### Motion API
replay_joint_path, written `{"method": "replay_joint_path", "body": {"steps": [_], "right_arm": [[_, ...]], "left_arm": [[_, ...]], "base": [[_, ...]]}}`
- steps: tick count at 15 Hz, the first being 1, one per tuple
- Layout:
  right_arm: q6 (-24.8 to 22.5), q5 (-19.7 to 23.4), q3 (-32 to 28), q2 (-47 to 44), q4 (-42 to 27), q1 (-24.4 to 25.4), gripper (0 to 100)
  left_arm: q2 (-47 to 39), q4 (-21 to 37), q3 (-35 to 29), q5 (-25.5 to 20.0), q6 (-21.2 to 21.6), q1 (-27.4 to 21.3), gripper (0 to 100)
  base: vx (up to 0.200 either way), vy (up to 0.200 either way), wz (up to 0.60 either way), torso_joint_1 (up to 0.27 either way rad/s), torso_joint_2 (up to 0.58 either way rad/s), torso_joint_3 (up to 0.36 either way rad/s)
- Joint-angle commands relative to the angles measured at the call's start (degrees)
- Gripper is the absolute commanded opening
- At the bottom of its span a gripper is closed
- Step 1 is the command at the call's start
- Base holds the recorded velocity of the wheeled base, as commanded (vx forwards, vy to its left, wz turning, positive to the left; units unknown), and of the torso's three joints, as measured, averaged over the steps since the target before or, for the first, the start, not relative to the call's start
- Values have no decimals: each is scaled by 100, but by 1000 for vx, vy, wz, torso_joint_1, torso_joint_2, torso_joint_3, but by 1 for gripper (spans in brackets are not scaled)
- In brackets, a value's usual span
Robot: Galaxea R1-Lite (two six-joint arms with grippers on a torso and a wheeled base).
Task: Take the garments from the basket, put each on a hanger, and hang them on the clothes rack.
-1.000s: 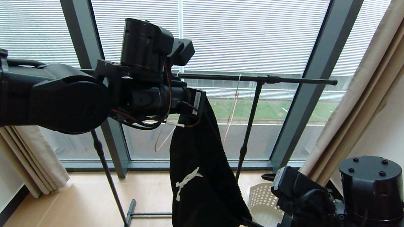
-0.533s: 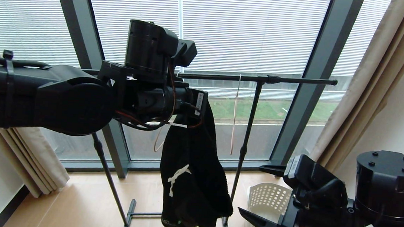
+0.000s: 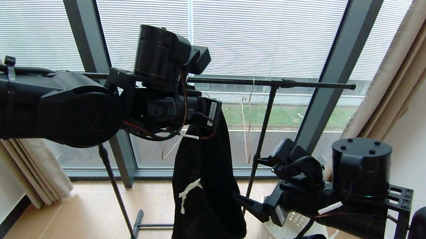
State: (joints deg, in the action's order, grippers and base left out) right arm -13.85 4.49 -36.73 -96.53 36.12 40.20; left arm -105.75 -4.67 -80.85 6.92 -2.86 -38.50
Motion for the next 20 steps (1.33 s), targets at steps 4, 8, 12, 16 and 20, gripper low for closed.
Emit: {"method": "replay_joint_path", "body": {"steps": [4, 8, 12, 16, 20], "right_arm": [[110, -36, -124, -657, 18, -224, 100], [304, -53, -89, -798, 132, -382, 0], [717, 0, 34, -833, 281, -549, 0], [822, -9, -89, -806, 782, -953, 0], [989, -53, -282, -710, 756, -1146, 0]], "left_arm": [[108, -8, 25, 2, -4, -97, 0], [108, -8, 104, 2, -4, -114, 0], [178, -8, 271, -7, -21, -97, 0], [301, -16, 711, -33, -56, -97, 0], [556, -8, 1537, -33, 260, -105, 0]], "base": [[0, 0, 0, 0, 0, 0], [0, 0, 0, 0, 0, 0], [0, 0, 0, 0, 0, 0], [0, 0, 0, 0, 0, 0], [0, 0, 0, 0, 0, 0]]}}
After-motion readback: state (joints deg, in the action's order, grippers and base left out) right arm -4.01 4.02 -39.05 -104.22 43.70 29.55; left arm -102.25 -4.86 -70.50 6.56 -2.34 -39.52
